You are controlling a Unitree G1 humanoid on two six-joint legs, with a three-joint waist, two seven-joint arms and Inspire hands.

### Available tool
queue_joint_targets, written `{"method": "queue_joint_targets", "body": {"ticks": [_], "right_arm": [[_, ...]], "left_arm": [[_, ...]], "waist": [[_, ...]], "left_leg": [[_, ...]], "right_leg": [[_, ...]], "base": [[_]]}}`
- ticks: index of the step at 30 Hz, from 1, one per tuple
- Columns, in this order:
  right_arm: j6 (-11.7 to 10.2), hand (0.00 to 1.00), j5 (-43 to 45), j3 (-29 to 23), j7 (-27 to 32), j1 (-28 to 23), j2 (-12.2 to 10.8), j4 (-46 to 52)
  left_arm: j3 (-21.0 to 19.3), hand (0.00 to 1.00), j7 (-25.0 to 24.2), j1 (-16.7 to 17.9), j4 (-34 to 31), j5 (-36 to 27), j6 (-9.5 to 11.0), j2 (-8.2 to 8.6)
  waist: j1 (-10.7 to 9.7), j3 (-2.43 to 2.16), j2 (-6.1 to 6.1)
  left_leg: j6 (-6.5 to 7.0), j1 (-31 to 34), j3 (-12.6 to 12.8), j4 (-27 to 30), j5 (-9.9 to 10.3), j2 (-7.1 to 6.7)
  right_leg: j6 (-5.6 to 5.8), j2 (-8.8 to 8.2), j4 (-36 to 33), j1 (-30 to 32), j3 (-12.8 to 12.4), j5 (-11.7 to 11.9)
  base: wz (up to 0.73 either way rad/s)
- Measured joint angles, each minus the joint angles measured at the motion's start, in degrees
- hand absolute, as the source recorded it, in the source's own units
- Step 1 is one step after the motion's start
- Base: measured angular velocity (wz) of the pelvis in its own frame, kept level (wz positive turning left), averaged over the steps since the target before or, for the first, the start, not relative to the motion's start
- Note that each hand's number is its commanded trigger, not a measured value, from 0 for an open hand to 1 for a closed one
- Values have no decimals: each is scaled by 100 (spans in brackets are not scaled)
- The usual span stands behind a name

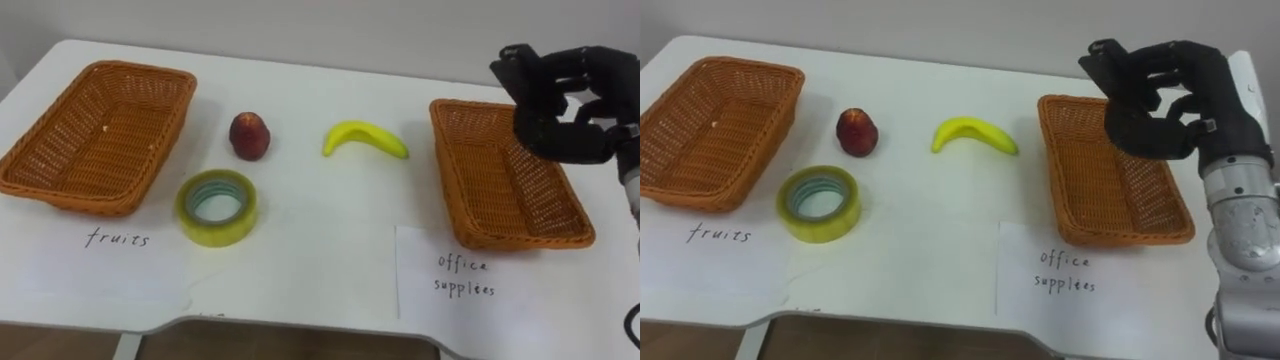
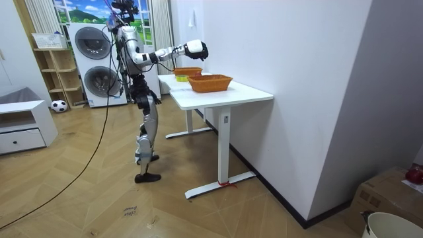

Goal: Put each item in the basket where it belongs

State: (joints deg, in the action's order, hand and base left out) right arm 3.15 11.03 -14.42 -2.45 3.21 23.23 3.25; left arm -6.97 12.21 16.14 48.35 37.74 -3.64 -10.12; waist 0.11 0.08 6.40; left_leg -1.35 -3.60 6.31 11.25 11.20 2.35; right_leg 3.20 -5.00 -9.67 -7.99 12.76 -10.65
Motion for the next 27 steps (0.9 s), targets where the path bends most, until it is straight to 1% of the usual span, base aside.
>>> {"method": "queue_joint_targets", "body": {"ticks": [4,8,11,18,27], "right_arm": [[1,100,2,-31,95,-42,40,-105],[2,100,2,-28,99,-258,42,-133],[30,100,15,-21,89,-297,42,-319],[68,100,57,-21,-201,-369,42,-467],[71,100,307,-21,-444,-383,41,-487]], "left_arm": [[-9,0,1,-5,-30,-1,-4,0],[-25,0,3,-10,-157,-1,-9,-5],[-25,0,2,-4,-179,-1,-9,-5],[-24,0,2,39,-178,-3,-10,-8],[-25,0,-2,41,-177,-3,-32,-7]], "waist": [[0,0,19],[20,-6,32],[16,0,53],[8,10,82],[10,17,77]], "left_leg": [[0,0,0,-2,0,1],[0,-9,0,-35,0,0],[0,-11,0,-42,0,0],[0,-11,-1,-42,0,0],[0,-1,-1,-48,0,0]], "right_leg": [[0,0,3,2,-1,0],[0,0,2,9,-1,0],[0,0,2,9,-11,0],[0,0,4,9,-8,0],[0,0,3,13,-4,0]], "base": [[0],[0],[0],[0],[0]]}}
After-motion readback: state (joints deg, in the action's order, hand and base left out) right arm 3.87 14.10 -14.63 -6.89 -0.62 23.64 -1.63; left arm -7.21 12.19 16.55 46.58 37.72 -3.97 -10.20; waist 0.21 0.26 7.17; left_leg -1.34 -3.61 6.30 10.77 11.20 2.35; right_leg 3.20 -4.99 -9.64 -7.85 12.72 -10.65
